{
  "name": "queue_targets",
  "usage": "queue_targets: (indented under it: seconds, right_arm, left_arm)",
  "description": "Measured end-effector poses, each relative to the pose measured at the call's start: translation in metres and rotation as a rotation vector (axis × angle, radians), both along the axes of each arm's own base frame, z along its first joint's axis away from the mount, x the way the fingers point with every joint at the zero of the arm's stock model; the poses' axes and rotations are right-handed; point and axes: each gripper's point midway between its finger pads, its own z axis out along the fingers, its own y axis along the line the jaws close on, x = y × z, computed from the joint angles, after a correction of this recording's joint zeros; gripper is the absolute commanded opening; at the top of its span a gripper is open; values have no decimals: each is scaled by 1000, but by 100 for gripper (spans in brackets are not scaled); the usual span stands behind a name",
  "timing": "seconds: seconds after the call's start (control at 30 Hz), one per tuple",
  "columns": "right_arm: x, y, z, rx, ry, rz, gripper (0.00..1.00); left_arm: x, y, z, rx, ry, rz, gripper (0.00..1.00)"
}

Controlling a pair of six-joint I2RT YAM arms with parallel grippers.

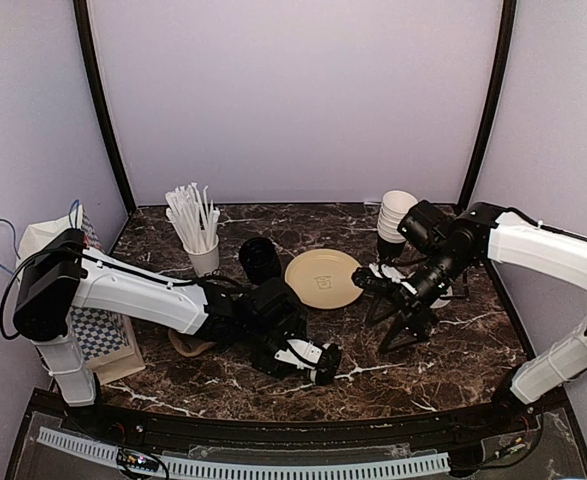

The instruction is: Pack the takeout coffee

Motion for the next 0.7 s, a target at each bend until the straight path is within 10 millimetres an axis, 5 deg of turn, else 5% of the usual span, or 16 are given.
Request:
queue_targets:
  seconds: [0.3, 0.7]
  right_arm:
    - [23, -1, 26, 60, 21, -73, 80]
    - [64, 12, 78, 161, 11, -175, 91]
  left_arm:
    - [-5, -8, 20, -134, 80, 100, 69]
    - [17, -39, 121, -688, 286, 361, 70]
